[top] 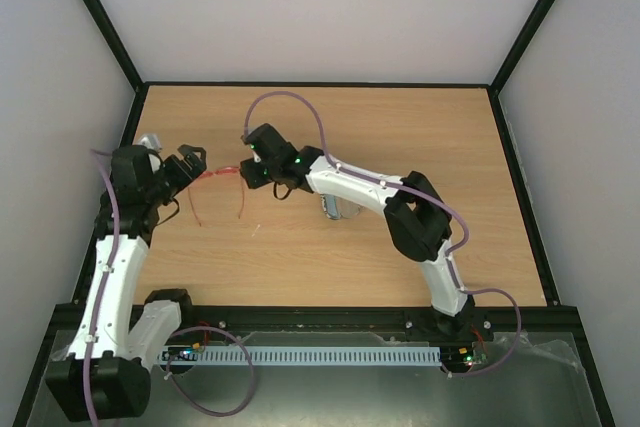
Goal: Organize the sunglasses
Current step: Pick up the sunglasses from the center of the board.
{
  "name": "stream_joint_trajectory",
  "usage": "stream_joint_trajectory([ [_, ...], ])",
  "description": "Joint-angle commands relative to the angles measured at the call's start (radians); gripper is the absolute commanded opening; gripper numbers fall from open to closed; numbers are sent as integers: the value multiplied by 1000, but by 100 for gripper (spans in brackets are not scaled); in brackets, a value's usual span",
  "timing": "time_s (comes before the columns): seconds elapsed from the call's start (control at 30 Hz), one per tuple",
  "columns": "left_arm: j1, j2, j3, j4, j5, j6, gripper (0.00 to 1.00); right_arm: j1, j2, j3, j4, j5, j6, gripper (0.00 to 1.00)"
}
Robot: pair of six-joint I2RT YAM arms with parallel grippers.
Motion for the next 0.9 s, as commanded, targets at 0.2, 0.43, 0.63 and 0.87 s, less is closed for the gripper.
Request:
stream_joint_trajectory([
  [0.2,72,23,42,-64,36,47,99,-12,66,145,-96,26,65,51],
  [0.43,119,-3,57,-95,63,62,99,-12,302,441,-294,59,83,50],
  [0.63,138,-9,56,-103,80,70,99,-12,370,479,-314,114,116,51],
  [0.87,140,-1,54,-105,85,80,99,-12,409,488,-270,113,154,51],
])
